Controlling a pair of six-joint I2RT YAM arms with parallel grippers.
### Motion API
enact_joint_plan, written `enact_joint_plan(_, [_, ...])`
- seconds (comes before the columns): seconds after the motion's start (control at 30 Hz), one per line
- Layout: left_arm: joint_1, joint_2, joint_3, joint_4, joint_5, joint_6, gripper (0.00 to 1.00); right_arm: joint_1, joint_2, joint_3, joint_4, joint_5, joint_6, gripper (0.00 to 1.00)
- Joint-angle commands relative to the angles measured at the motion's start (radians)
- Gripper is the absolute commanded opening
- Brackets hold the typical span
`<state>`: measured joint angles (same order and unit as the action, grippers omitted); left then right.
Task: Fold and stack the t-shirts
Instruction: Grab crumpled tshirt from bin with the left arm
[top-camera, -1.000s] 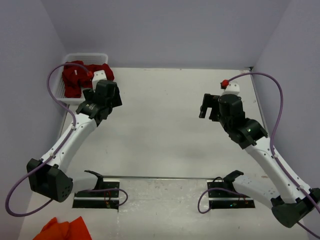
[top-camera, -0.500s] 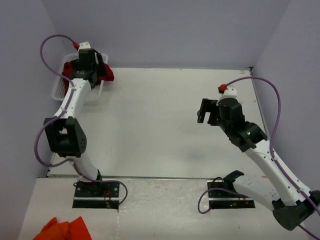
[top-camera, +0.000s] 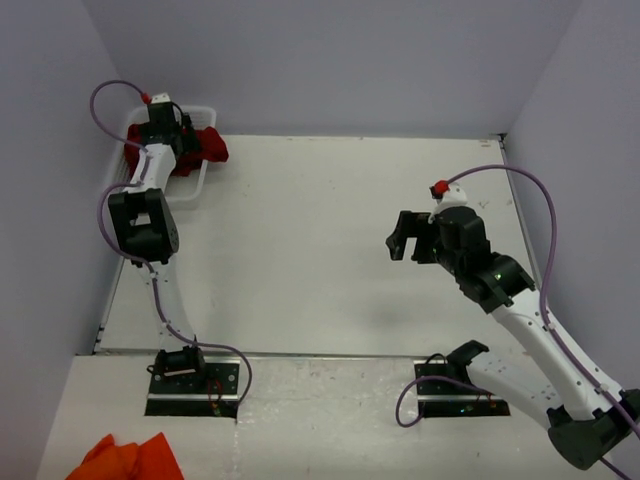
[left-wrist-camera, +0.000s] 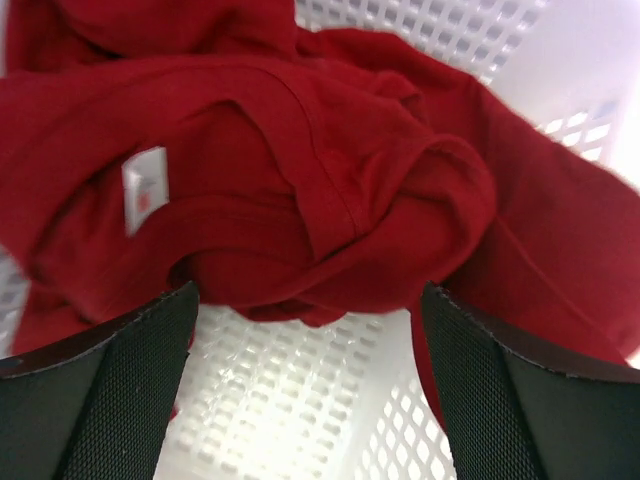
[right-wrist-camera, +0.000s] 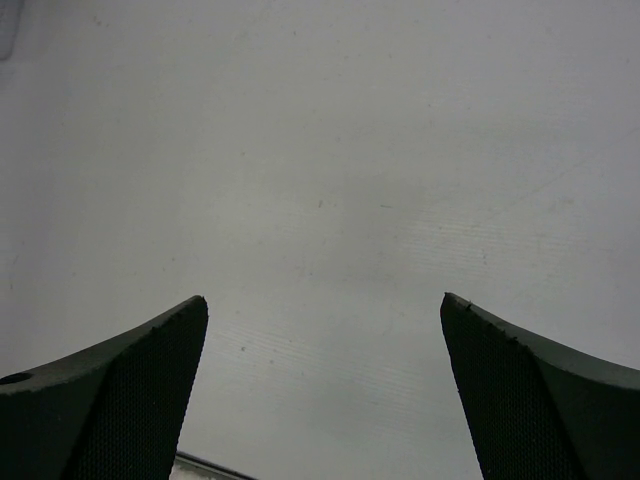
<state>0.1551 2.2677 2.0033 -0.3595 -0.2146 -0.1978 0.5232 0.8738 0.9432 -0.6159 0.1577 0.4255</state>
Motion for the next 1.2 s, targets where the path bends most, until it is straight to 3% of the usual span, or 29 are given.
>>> enact_joint_plan(0.0, [0.009, 0.045, 0.046, 0.102, 0.052, 0.046, 0.92, 0.003, -0.018, -0.017, 0.034, -0.047, 0.004, 0.99])
enact_joint_plan(0.23, [0.023, 0.128, 0.041, 0.225, 0.089, 0.067, 0.91, 0.003, -0.035, -0.040, 0.022, -0.073, 0.018, 0.99])
enact_joint_plan(0.37, [0.026, 0.168, 0.086, 0.232, 0.101, 0.057, 0.86, 0.003, -0.047, -0.044, 0.013, -0.064, 0.018, 0.99])
enact_joint_plan(0.47, [0.031, 0.184, 0.115, 0.238, 0.096, 0.046, 0.61, 0.003, -0.050, -0.055, 0.008, -0.049, 0.016, 0.99])
enact_joint_plan(0.5, [0.034, 0.182, 0.112, 0.258, 0.104, 0.044, 0.47, 0.001, -0.050, -0.060, 0.007, -0.049, 0.018, 0.99])
enact_joint_plan(0.57, [0.038, 0.174, 0.100, 0.283, 0.121, 0.043, 0.37, 0.003, -0.049, -0.066, 0.004, -0.049, 0.024, 0.99])
enact_joint_plan(0.67, [0.046, 0.173, 0.095, 0.303, 0.136, 0.040, 0.12, 0.001, -0.050, -0.083, 0.018, -0.055, 0.036, 0.99])
enact_joint_plan(0.7, [0.047, 0.164, 0.085, 0.313, 0.139, 0.040, 0.00, 0.003, -0.049, -0.089, 0.024, -0.064, 0.041, 0.99])
enact_joint_plan(0.87, [0.047, 0.018, -0.026, 0.412, 0.210, 0.008, 0.00, 0.001, -0.010, -0.106, 0.059, -0.067, 0.045, 0.99])
enact_joint_plan(1.03, [0.047, -0.140, 0.017, 0.407, 0.340, -0.052, 0.00, 0.003, 0.033, -0.089, 0.058, 0.015, 0.073, 0.99])
enact_joint_plan(1.17, [0.021, -0.269, 0.096, 0.386, 0.463, -0.077, 0.00, 0.001, 0.057, -0.075, 0.051, 0.170, 0.125, 0.99])
